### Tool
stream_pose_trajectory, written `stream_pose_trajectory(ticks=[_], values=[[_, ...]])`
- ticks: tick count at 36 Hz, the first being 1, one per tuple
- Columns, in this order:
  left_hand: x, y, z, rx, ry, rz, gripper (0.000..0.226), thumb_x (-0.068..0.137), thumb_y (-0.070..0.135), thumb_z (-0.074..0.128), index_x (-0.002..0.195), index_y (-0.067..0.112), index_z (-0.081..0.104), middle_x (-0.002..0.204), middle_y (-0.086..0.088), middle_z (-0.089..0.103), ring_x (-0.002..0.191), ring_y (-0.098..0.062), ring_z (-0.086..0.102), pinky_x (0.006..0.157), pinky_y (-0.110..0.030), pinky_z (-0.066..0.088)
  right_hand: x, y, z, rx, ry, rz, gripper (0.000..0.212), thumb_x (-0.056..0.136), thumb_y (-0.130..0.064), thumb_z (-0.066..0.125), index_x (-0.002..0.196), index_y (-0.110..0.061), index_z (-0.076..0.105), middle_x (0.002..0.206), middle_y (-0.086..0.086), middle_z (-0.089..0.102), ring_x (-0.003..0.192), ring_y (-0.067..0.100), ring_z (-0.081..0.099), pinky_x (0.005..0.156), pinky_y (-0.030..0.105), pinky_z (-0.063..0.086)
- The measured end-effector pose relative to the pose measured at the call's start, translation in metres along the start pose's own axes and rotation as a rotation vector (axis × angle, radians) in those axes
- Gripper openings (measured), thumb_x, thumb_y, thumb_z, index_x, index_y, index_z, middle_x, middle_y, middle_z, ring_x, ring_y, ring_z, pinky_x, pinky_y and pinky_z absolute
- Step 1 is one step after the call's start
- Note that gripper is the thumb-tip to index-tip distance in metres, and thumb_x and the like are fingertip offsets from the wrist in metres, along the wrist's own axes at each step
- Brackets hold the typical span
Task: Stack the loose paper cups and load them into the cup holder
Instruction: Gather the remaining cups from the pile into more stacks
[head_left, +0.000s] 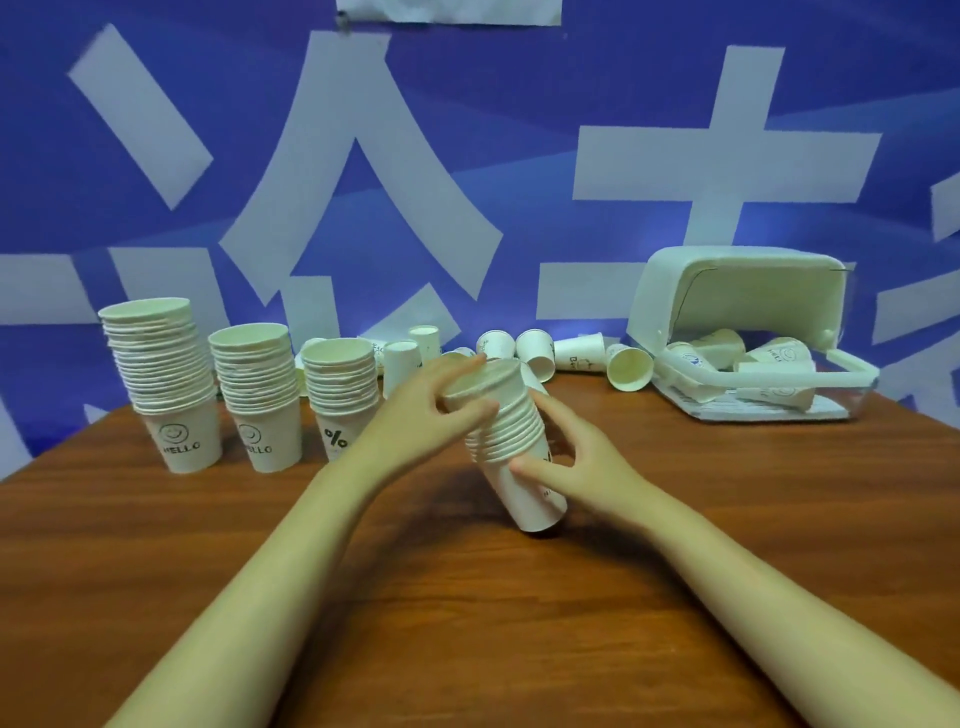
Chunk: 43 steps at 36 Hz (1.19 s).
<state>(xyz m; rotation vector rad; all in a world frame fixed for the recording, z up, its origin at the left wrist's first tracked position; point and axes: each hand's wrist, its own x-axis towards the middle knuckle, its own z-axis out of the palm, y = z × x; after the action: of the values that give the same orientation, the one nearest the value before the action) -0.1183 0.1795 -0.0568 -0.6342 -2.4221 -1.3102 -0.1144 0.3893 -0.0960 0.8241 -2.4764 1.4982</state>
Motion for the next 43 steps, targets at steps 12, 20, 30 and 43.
stream_pose_trajectory(ticks=[12,20,30,43], values=[[-0.017,-0.025,0.059,-0.565,0.075,-0.241,0.063,0.085,0.033,0.07,0.14,0.033,0.039,0.136,0.013,0.051,0.126,-0.005,0.05,0.11,-0.04,0.04,0.004,0.02,0.014,0.117,0.191,0.063,0.041,0.102,-0.017,0.047,0.143,-0.021,0.044,0.143,-0.009,0.05,0.126,-0.008,0.046,0.104,0.012,0.037],[-0.004,-0.03,0.044,-0.484,0.282,-0.108,0.07,0.082,0.023,0.077,0.139,0.033,0.038,0.128,0.014,0.055,0.114,0.004,0.055,0.095,-0.017,0.046,0.028,0.02,0.02,0.09,0.283,0.155,0.033,0.101,-0.026,0.042,0.13,-0.031,0.056,0.134,-0.007,0.058,0.125,0.007,0.051,0.107,0.031,0.04],[-0.003,-0.063,0.017,-0.32,0.418,-0.097,0.076,0.082,0.025,0.076,0.145,0.029,0.035,0.13,0.02,0.052,0.123,0.002,0.048,0.099,-0.013,0.039,0.148,0.031,0.018,-0.39,0.243,0.341,0.087,0.076,-0.063,0.055,0.151,-0.026,0.029,0.152,0.007,0.036,0.138,0.027,0.037,0.109,0.042,0.035],[0.001,-0.056,0.036,-0.401,0.284,-0.026,0.065,0.087,0.022,0.07,0.128,0.053,0.03,0.13,0.029,0.045,0.12,0.017,0.043,0.095,-0.003,0.034,0.159,0.013,-0.003,0.429,0.605,0.336,0.043,0.095,-0.035,0.053,0.129,-0.009,0.047,0.11,0.006,0.057,0.087,0.019,0.059,0.076,0.034,0.05]])
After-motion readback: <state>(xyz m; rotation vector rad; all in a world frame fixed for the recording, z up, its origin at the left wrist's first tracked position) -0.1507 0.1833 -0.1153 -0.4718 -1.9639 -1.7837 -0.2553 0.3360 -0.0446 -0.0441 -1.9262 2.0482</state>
